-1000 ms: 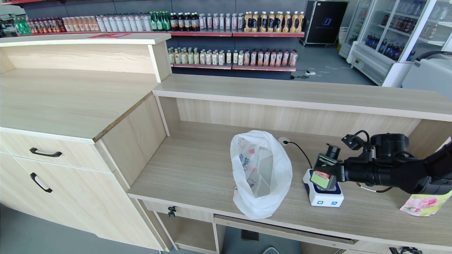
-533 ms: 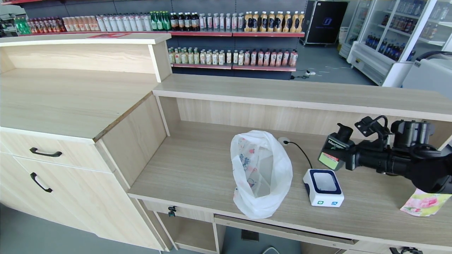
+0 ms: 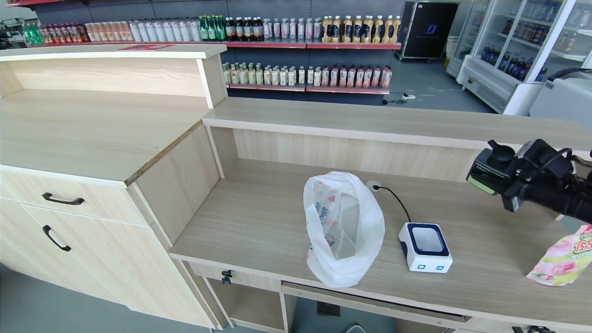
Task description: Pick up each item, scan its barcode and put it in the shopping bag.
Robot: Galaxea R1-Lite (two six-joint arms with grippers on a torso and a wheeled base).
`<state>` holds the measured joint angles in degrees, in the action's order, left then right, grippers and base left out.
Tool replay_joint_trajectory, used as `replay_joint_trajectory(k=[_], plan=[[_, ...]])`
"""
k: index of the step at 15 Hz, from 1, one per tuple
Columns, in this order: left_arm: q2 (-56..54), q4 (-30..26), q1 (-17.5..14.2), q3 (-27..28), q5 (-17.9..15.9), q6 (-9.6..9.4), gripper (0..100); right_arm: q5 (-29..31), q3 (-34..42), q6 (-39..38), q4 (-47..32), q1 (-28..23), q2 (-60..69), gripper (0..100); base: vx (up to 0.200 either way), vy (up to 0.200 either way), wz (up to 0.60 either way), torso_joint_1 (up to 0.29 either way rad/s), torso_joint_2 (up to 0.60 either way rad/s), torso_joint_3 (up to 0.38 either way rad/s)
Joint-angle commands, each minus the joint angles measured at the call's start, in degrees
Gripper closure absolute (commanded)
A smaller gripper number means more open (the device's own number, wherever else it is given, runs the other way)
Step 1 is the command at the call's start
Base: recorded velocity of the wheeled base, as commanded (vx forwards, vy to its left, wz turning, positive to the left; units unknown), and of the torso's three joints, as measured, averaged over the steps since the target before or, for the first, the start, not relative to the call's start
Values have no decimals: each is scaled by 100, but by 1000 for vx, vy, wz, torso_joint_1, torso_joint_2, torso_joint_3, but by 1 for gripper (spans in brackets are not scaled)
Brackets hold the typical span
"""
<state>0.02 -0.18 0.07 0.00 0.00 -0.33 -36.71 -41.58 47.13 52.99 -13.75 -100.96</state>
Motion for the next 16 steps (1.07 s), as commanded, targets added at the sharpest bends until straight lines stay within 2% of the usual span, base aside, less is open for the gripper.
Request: replay_joint_trajectory(k=[1, 3, 5, 10, 12, 16], plan=[[-2, 1, -7, 0, 0, -2, 0, 471, -61, -257, 299, 584, -134, 100, 0, 0, 600, 7, -7, 2], [-2, 1, -7, 0, 0, -2, 0, 1008, -307, -872, 581, 1182, -530, 100, 0, 0, 600, 7, 7, 2], [-2, 1, -7, 0, 0, -2, 0, 1016, -447, -1558, 563, 1542, -1110, 100, 0, 0, 0, 0, 0, 0], [-2, 1, -7, 0, 0, -2, 0, 1025, -491, -1830, 589, 1604, -2164, 100, 0, 0, 0, 0, 0, 0], [-2, 1, -7, 0, 0, -2, 0, 1043, -772, -2261, 563, 1621, -2578, 100, 0, 0, 0, 0, 0, 0], [6, 1, -7, 0, 0, 7, 0, 1078, -1071, -2384, 563, 1665, -3114, 100, 0, 0, 0, 0, 0, 0]])
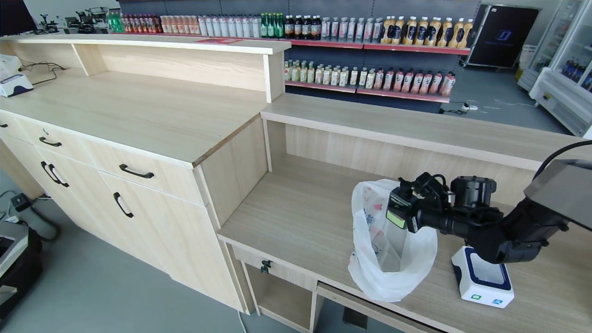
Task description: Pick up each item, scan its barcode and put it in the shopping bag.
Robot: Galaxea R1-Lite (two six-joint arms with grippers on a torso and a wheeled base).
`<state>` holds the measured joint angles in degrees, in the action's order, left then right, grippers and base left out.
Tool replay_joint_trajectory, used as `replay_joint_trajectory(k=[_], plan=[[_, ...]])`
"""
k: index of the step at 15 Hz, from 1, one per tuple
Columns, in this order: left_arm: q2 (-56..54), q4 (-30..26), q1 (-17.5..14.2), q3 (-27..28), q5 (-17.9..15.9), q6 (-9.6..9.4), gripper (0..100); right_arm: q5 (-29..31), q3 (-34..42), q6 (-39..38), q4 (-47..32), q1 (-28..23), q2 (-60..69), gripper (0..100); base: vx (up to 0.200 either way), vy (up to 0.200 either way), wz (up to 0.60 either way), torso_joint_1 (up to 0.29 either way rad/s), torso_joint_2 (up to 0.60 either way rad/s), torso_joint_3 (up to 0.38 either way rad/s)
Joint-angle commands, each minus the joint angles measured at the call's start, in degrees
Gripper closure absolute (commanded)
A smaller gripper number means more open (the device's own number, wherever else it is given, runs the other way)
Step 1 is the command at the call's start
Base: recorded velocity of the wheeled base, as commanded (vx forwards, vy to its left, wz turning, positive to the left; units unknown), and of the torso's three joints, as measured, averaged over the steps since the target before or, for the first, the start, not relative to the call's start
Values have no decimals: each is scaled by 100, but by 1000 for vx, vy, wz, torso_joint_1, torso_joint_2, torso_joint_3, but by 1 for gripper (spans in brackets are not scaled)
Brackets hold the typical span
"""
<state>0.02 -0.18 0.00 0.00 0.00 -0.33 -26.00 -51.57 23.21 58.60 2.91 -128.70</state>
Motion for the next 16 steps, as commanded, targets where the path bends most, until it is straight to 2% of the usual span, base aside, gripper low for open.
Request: replay_joint_trajectory(k=[1, 8, 16], plan=[[6, 1, 0, 0, 0, -2, 0, 16, -90, -18, 2, 7, -384, 100, 0, 0, 0, 0, 0, 0], [-2, 1, 0, 0, 0, -2, 0, 16, -363, -27, 2, 60, -780, 100, 0, 0, 0, 0, 0, 0], [-2, 9, 0, 0, 0, -2, 0, 16, -1224, -203, 73, 218, -1457, 100, 0, 0, 0, 0, 0, 0]])
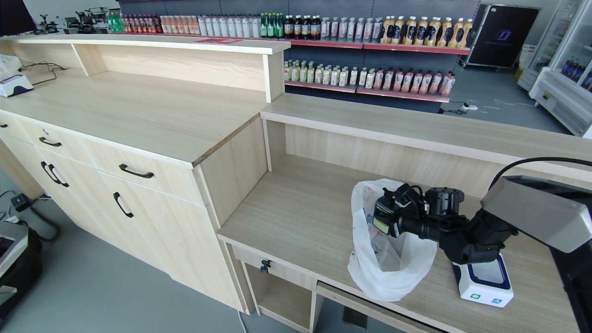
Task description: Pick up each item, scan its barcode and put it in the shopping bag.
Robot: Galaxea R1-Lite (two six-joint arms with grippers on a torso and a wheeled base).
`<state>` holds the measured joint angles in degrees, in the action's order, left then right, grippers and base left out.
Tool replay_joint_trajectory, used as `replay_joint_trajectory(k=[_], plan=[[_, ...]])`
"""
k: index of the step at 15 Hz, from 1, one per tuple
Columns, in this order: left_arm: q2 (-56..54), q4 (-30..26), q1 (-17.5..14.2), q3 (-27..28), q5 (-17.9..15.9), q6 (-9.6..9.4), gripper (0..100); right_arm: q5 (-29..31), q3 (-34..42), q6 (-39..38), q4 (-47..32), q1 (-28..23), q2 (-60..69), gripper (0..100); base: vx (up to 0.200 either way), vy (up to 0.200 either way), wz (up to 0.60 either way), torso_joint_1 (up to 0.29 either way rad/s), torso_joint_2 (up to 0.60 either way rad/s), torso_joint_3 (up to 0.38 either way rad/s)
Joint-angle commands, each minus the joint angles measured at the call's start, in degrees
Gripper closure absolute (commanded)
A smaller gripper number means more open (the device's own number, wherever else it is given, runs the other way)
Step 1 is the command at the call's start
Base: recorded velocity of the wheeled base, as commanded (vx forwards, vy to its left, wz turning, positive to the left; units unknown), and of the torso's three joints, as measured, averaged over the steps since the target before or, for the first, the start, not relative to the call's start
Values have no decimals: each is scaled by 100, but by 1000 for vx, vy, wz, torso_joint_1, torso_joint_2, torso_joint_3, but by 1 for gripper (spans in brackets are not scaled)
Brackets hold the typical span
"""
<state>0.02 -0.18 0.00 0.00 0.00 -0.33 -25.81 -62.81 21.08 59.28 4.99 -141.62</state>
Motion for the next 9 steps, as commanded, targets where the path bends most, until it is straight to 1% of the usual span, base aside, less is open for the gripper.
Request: replay_joint_trajectory(k=[1, 4, 9], plan=[[-2, 1, 0, 0, 0, -2, 0, -3, -153, 10, -4, 11, -182, 100, 0, 0, 0, 0, 0, 0], [-2, 1, 0, 0, 0, -2, 0, -3, -294, 10, -4, 11, -296, 100, 0, 0, 0, 0, 0, 0], [6, 1, 0, 0, 0, -2, 0, 6, -276, 19, 4, 11, -384, 100, 0, 0, 0, 0, 0, 0]])
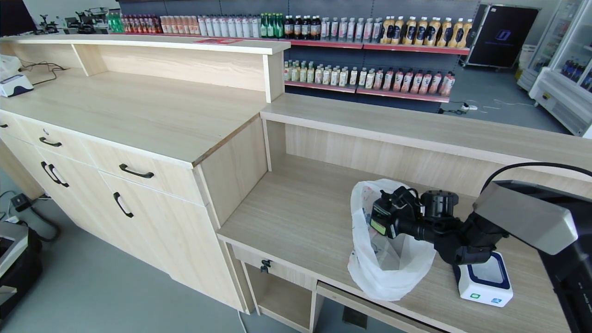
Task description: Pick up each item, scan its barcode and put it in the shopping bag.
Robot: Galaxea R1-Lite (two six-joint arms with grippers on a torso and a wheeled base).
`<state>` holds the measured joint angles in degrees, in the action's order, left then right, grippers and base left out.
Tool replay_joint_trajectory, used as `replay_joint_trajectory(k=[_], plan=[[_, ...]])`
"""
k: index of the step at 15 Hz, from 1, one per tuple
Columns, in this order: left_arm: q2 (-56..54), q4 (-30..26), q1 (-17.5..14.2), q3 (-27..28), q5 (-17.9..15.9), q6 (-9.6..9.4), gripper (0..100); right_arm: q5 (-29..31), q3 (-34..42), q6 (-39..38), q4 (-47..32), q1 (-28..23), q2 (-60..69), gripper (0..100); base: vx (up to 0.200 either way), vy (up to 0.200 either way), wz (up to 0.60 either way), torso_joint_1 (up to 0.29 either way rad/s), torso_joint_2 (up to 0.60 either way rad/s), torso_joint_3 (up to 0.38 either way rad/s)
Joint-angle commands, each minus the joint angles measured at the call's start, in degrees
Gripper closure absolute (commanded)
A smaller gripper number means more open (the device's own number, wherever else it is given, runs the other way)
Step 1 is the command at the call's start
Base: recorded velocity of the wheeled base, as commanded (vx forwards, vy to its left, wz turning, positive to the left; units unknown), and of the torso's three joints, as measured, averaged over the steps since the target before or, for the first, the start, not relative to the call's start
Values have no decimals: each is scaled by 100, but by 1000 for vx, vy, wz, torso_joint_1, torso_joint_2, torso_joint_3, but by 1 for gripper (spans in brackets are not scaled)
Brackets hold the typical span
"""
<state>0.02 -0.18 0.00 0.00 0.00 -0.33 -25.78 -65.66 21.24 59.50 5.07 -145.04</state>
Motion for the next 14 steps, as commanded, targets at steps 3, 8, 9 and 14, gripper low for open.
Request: replay_joint_trajectory(k=[3, 8, 9, 14], plan=[[-2, 1, 0, 0, 0, -2, 0, 3, 80, -32, -26, 3, 2, 0, 0, 0, 0, 0, 0, 0], [-2, 1, 0, 0, 0, -2, 0, -6, 290, -559, -923, 99, 1822, 0, 0, 0, 0, 0, 0, 0], [-2, 1, 0, 0, 0, -2, 0, -6, 572, -559, -1257, 38, 2481, 0, 0, 0, 0, 0, 0, 0], [-2, 1, 0, 0, 0, -2, 0, 38, 2593, 214, -1336, -1052, 4784, 0, 0, 0, -120, 0, 0, 1]])
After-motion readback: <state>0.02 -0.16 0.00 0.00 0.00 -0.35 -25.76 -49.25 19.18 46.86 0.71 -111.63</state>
